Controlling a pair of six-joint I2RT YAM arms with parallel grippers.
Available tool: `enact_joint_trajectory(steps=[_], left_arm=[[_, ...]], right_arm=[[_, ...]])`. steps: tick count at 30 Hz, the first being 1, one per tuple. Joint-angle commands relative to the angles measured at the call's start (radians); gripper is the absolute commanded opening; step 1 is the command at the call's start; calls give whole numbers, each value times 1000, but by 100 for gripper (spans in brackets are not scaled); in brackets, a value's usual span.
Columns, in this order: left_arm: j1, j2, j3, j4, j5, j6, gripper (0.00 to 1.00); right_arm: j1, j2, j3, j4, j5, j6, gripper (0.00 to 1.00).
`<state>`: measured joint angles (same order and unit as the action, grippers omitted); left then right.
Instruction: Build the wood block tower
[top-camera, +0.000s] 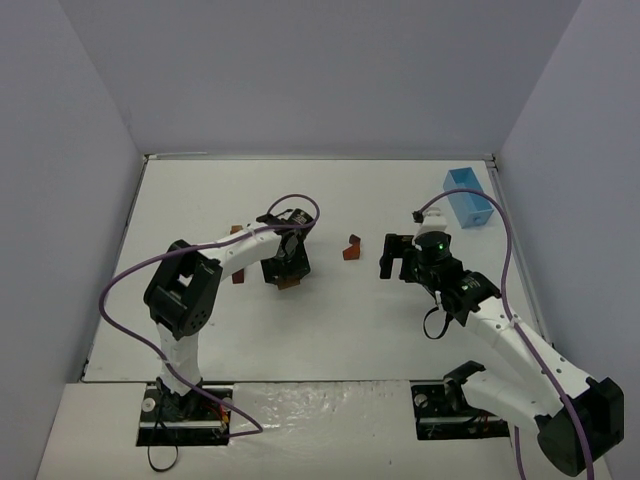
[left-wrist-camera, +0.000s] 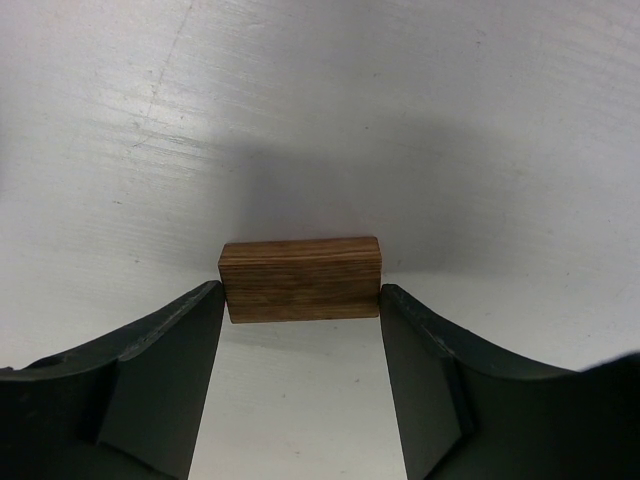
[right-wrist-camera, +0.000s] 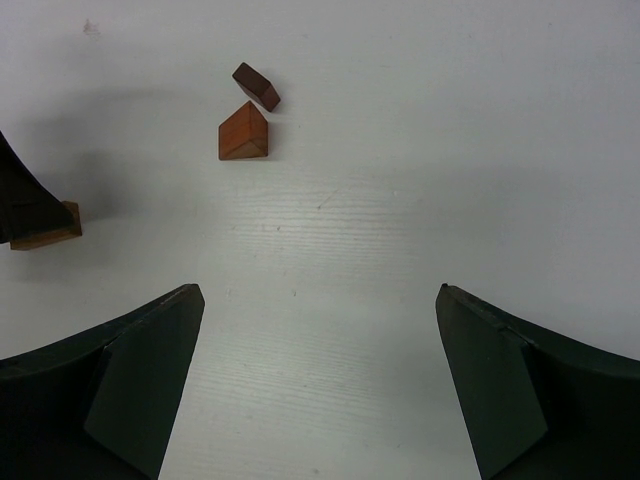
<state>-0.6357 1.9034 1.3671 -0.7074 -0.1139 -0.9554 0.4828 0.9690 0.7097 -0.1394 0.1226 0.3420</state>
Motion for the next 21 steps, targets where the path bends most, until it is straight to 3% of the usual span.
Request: enact_joint_trajectory(steps=[1, 14, 18, 21], left_arm=[[-7, -26, 1, -4, -22, -9, 59], [-7, -14, 5, -5, -18, -15, 56], [-7, -15, 4, -6, -12, -8, 36], [-7, -28, 2, -8, -15, 2, 2]], right_arm=[[-8, -25, -1, 38, -6, -3, 100], [-11, -49, -11, 37, -16, -8, 100], [-10, -53, -17, 38, -18, -6, 100], [-10, -54, -18, 38, -20, -8, 100]])
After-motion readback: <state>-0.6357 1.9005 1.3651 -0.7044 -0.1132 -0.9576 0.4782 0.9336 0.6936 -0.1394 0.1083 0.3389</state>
